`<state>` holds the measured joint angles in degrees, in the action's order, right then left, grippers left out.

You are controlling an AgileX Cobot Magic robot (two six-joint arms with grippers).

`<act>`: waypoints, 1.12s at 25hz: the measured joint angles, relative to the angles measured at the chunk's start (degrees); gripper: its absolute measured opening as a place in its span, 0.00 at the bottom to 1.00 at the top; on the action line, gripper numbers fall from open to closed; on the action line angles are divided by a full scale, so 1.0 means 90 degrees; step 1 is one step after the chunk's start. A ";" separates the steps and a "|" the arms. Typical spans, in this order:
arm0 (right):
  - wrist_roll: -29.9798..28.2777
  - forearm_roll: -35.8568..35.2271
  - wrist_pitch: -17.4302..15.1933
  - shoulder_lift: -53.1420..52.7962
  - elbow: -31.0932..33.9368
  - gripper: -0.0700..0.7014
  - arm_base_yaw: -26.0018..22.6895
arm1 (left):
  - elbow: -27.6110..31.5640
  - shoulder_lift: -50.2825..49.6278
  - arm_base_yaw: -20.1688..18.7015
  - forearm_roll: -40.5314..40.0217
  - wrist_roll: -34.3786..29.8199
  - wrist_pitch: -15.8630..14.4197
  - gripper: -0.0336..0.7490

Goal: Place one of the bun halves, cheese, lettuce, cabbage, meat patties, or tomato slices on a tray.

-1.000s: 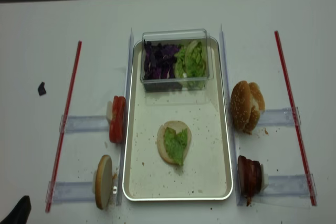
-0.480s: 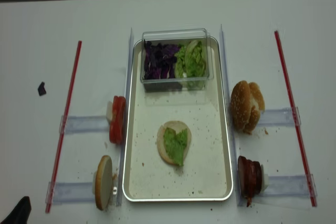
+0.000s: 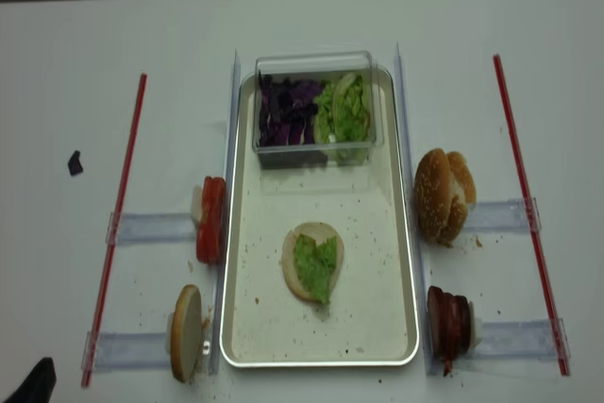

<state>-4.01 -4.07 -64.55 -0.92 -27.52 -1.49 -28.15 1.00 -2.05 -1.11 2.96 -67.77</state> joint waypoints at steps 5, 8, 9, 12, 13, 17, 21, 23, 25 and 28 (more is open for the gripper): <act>0.0267 0.0187 -0.0009 0.0000 0.0000 0.93 0.0148 | 0.0000 0.0000 0.0000 0.0000 0.0000 0.0000 0.75; 0.0286 0.0201 -0.0009 0.0000 0.0000 0.93 0.0164 | 0.0000 0.0000 0.0000 0.0000 0.0000 0.0000 0.75; 0.0286 0.0211 -0.0009 0.0000 0.0000 0.93 0.0164 | 0.0000 0.0000 0.0000 0.0000 0.0000 0.0000 0.75; 0.0307 0.0211 -0.0009 0.0000 0.0000 0.93 0.0173 | 0.0000 0.0000 0.0000 0.0000 0.0000 0.0000 0.75; 0.0300 0.0211 -0.0009 0.0000 0.0000 0.93 0.0173 | 0.0000 0.0000 0.0000 0.0000 0.0000 0.0000 0.75; 0.0315 0.0211 -0.0009 0.0000 0.0000 0.93 0.0173 | 0.0010 0.0000 0.0000 0.0000 0.0000 0.0000 0.75; 0.0329 0.0211 -0.0009 0.0000 0.0000 0.93 0.0173 | 0.0010 0.0000 0.0000 0.0000 0.0000 0.0000 0.75; 0.0340 0.0200 -0.0009 0.0000 0.0000 0.92 0.0173 | 0.0010 0.0000 0.0000 0.0000 0.0000 0.0000 0.75; 0.0340 0.0200 -0.0009 0.0000 0.0000 0.92 0.0173 | 0.0010 0.0000 0.0000 0.0000 0.0000 0.0000 0.75; 0.0340 0.0200 -0.0009 0.0000 0.0000 0.91 0.0173 | 0.0010 0.0000 0.0000 0.0000 0.0000 0.0000 0.75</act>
<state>-0.95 -2.27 -64.64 -0.92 -27.52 0.06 -28.05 1.00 -2.05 -1.11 2.96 -67.77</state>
